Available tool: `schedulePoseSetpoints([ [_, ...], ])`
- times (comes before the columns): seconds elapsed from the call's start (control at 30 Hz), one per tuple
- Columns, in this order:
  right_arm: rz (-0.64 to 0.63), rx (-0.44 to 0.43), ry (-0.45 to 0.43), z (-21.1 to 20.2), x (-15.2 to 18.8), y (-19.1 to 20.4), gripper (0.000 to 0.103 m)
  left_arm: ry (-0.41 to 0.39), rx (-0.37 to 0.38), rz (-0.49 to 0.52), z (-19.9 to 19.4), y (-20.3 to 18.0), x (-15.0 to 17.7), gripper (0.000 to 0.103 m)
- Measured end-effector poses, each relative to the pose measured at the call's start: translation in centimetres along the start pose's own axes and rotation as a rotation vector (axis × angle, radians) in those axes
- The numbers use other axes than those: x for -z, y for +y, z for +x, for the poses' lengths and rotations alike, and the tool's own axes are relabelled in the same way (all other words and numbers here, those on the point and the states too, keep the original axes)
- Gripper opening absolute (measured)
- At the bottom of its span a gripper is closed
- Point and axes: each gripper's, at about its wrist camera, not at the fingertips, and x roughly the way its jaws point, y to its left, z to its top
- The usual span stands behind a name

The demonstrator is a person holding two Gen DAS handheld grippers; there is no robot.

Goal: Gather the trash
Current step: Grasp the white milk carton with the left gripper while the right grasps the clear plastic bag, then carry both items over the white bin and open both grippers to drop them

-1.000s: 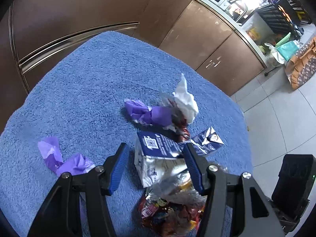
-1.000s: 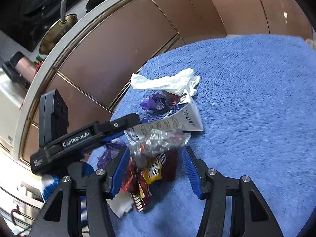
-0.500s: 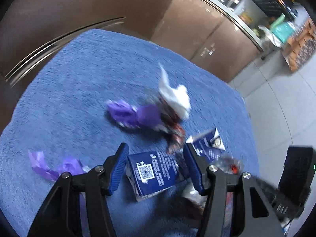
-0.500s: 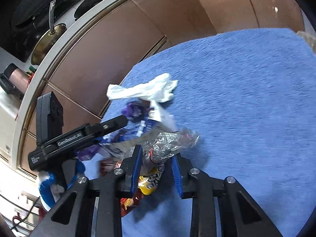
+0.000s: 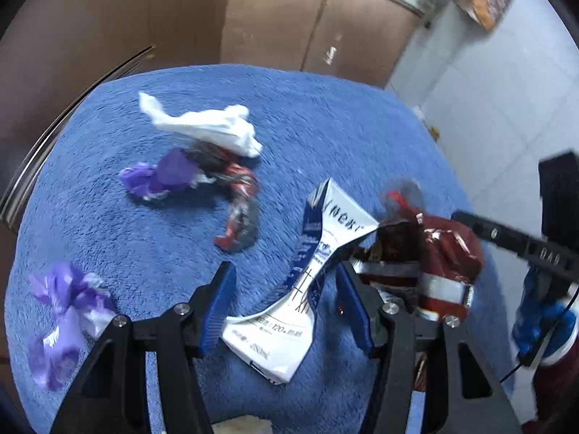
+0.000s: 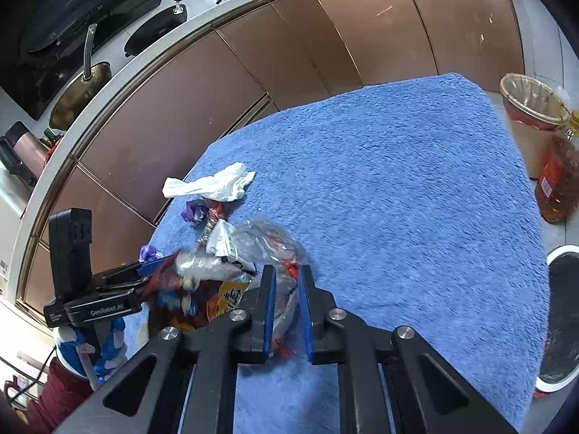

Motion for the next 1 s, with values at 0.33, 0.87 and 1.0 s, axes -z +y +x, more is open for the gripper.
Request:
schedulePoseSetpoints([
  [0.33,-0.024,-0.058,0.062,0.9,0.4,-0.4,0.039,0.054,-0.091,0.174,2.0,-1.4,1.4,0.032],
  [0.87,-0.055,-0.027,0.141,4.0,1.3,0.4,0.016,-0.073,-0.085,0.072,-1.7,0.7,1.9,0.029],
  [1.0,-0.083,-0.006,0.1,2.2,1.5,1.6,0.012,-0.126,-0.088,0.043,-4.7,0.8,2.5,0.028],
])
